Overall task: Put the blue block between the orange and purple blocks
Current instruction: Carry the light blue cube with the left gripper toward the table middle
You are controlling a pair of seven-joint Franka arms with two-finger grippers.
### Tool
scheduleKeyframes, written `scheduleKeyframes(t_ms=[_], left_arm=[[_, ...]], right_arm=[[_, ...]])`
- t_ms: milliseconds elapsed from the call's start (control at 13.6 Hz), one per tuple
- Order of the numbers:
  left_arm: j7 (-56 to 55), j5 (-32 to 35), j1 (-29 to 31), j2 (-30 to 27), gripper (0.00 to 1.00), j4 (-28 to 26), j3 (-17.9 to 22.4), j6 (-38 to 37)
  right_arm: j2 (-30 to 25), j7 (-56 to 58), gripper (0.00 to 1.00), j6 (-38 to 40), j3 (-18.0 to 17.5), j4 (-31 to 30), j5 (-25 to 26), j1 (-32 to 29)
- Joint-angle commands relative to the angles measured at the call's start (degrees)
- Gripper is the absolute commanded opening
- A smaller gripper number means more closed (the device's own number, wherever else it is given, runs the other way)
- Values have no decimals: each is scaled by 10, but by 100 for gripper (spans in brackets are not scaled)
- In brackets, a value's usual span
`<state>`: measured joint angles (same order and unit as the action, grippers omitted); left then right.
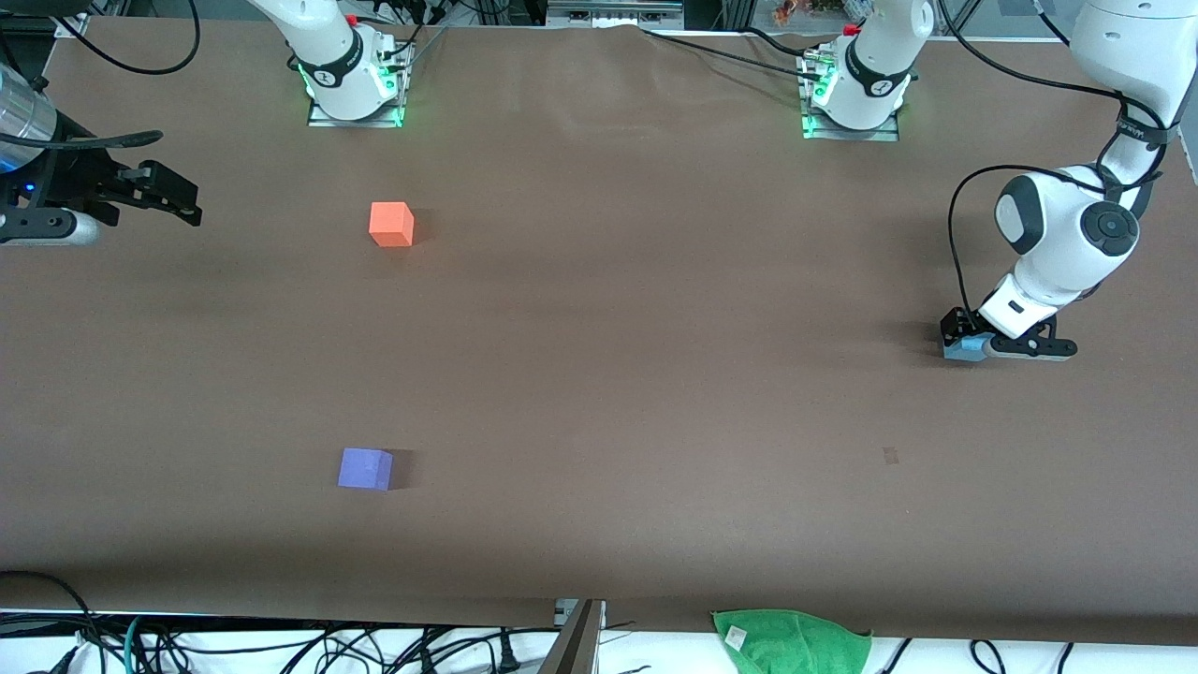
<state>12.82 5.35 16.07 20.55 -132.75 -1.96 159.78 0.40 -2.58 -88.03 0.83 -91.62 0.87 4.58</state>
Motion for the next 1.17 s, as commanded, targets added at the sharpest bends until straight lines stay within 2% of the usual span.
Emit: scheduleKeyframes(t_ms=[0, 147, 294, 587, 807, 954, 1101], left_arm=[[3, 16, 7, -1, 17, 8, -4, -1], [0, 16, 6, -21, 17, 9, -9, -11], [-2, 16, -1, -46, 18, 30, -14, -68], [-6, 7, -2, -56, 19, 190, -65, -342], [-47, -18, -2, -54, 20, 275, -150, -473], [-141, -24, -7, -52, 20, 300, -212, -491], [-261, -24, -43, -38, 20, 318, -265, -489]], right_arm=[[1, 3, 100, 8, -3, 7, 1, -6], [1, 3, 100, 12, -3, 7, 0, -6], [1, 3, 100, 12, -3, 7, 1, -7], [2, 3, 100, 12, 0, 7, 1, -7], [2, 5, 100, 12, 5, 6, 0, -7], [2, 5, 100, 12, 5, 6, 1, -7], [2, 5, 100, 12, 5, 7, 0, -7]])
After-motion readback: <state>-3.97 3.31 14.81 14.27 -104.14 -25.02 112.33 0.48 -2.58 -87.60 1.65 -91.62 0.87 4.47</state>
